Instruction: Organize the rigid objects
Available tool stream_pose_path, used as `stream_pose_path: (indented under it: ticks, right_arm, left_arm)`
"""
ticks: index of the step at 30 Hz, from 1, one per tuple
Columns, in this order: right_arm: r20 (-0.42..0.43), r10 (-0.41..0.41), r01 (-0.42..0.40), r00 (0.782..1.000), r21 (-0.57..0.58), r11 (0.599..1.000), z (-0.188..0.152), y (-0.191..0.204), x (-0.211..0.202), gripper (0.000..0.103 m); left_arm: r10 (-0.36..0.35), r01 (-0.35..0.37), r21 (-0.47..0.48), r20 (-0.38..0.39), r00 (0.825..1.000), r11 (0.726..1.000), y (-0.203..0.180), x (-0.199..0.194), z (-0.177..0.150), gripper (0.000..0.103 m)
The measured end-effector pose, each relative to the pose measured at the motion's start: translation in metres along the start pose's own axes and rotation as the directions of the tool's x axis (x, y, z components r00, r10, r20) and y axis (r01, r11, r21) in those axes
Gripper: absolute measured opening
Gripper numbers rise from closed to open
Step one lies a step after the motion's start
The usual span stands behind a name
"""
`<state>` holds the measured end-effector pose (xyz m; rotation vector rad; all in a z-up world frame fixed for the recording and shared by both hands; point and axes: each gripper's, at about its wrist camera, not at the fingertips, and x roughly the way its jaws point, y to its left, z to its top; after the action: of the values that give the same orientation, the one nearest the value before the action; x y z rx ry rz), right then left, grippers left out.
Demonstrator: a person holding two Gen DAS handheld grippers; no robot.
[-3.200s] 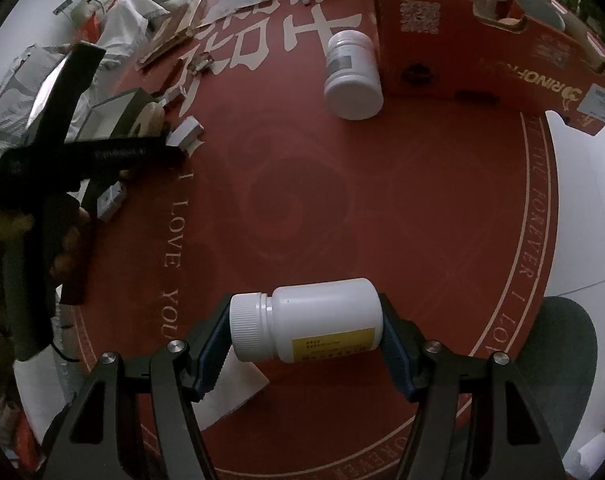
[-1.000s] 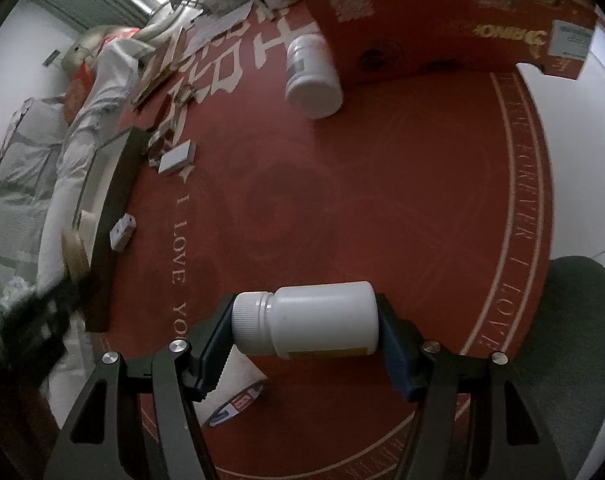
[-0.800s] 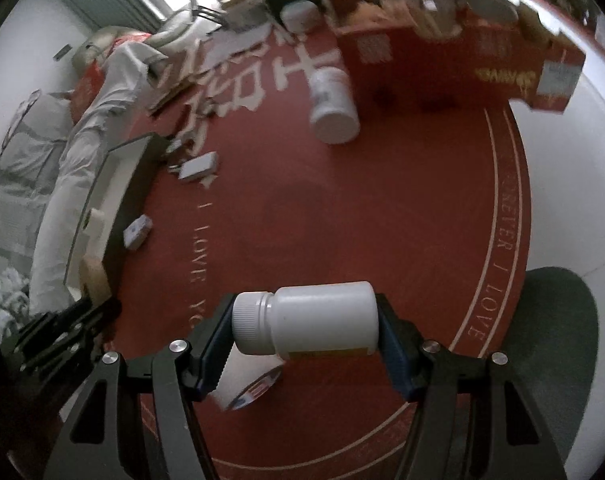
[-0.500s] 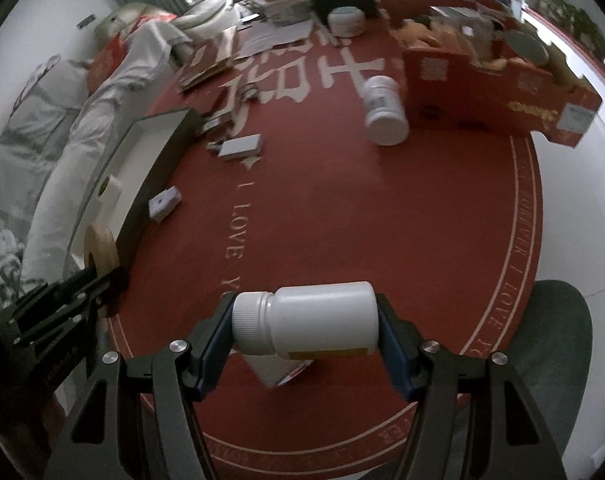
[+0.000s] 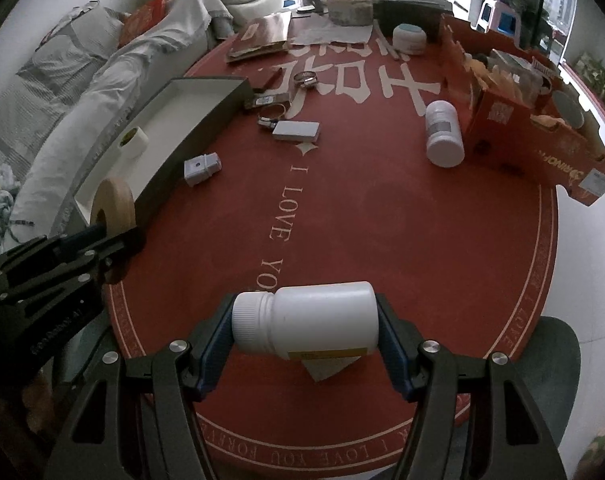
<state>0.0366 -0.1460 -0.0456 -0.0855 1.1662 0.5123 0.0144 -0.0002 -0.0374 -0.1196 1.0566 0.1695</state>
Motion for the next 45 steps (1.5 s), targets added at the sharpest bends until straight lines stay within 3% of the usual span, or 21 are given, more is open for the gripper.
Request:
stream_pose_path:
  ticks: [18, 22, 29, 35, 37, 38, 39, 42, 45]
  right_arm:
    - [-0.004, -0.005, 0.005, 1.0, -0.001, 1.0, -0.003, 0.0, 0.003, 0.067]
    - [0.03, 0.016, -0.015, 0.999, -0.011, 1.0, 0.006, 0.003, -0.007, 0.067]
    - [0.084, 0.155, -0.157, 0.984, 0.022, 0.987, 0.048, 0.018, -0.036, 0.062]
    - [0.182, 0.203, -0.191, 0.962, -0.083, 0.978, 0.102, 0.051, -0.07, 0.062]
    - [0.133, 0.227, -0.213, 0.965, -0.11, 0.971, 0.111, 0.057, -0.063, 0.072]
    - [0.09, 0.241, -0.229, 0.966, -0.122, 0.966, 0.111, 0.06, -0.054, 0.088]
    - [0.054, 0.249, -0.24, 0.967, -0.133, 0.962, 0.106, 0.061, -0.043, 0.091]
    - [-0.116, 0.185, -0.207, 0.976, -0.223, 0.953, 0.07, 0.075, 0.003, 0.091]
    - [-0.227, 0.064, -0.144, 0.972, -0.355, 0.924, 0.031, 0.092, 0.049, 0.091]
  left_arm:
    - [0.01, -0.01, -0.005, -0.002, 1.0, 1.0, 0.0, 0.0, 0.0, 0.032]
    - [0.068, -0.067, -0.038, 0.028, 0.997, 0.997, 0.012, -0.01, 0.007, 0.032]
    - [0.057, -0.049, -0.165, 0.045, 0.997, 0.985, 0.05, -0.049, 0.041, 0.032]
    - [0.094, -0.063, -0.189, 0.161, 0.982, 0.98, 0.073, -0.105, 0.085, 0.033]
    - [0.103, -0.064, -0.209, 0.183, 0.978, 0.976, 0.085, -0.116, 0.096, 0.033]
    - [0.116, -0.073, -0.219, 0.19, 0.975, 0.973, 0.091, -0.119, 0.099, 0.033]
    - [0.134, -0.089, -0.226, 0.192, 0.972, 0.97, 0.097, -0.12, 0.101, 0.033]
    - [0.16, -0.116, -0.25, 0.164, 0.973, 0.961, 0.11, -0.115, 0.099, 0.033]
    - [0.156, -0.115, -0.275, 0.13, 0.979, 0.954, 0.118, -0.107, 0.093, 0.033]
